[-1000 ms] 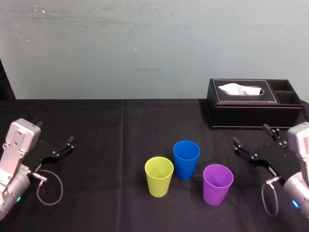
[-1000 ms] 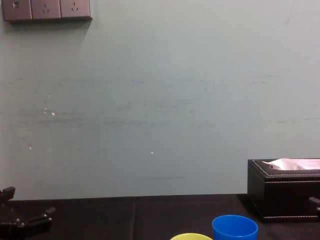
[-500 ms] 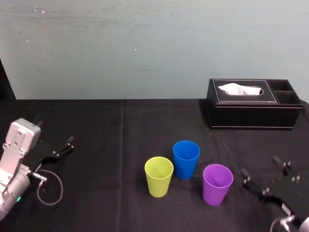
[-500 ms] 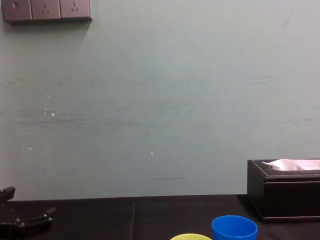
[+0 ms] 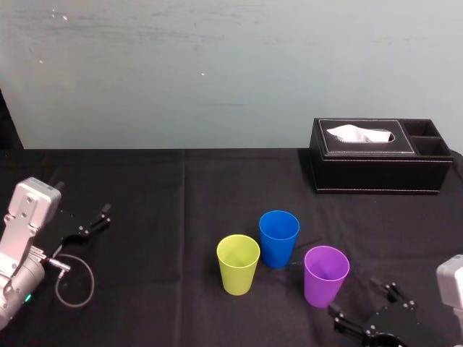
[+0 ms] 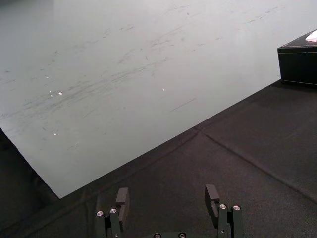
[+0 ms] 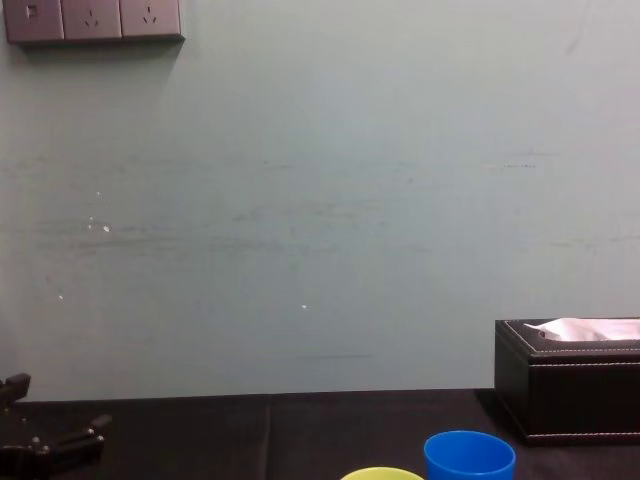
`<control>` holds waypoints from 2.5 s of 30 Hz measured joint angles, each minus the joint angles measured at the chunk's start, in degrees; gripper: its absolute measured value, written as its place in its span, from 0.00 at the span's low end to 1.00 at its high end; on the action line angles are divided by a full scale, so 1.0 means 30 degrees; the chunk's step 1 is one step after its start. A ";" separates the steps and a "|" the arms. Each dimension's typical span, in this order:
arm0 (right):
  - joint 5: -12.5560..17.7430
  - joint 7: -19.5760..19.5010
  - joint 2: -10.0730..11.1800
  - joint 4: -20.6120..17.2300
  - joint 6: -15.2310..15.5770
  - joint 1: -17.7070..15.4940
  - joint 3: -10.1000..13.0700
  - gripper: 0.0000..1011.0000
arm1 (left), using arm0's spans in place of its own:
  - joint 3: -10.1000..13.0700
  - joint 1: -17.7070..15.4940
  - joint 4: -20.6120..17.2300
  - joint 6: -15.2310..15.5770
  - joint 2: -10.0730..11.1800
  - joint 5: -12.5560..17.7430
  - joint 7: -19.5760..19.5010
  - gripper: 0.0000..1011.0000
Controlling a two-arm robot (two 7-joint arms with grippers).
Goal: Stack the three plastic cups sequentially using one hand.
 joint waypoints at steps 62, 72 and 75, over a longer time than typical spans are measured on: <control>-0.3427 0.1771 -0.5035 0.3993 0.0396 0.3443 0.0145 0.99 | 0.0000 0.0000 0.0000 0.0000 0.0001 0.0000 0.0000 0.99; -0.3433 0.1796 -0.5023 0.3987 0.0401 0.3442 0.0141 0.99 | 0.0000 0.0000 0.0000 0.0000 0.0001 0.0000 0.0001 0.99; -0.3428 0.1784 -0.5012 0.3970 0.0403 0.3436 0.0136 0.93 | 0.0001 0.0000 0.0000 0.0000 0.0001 0.0000 0.0000 0.99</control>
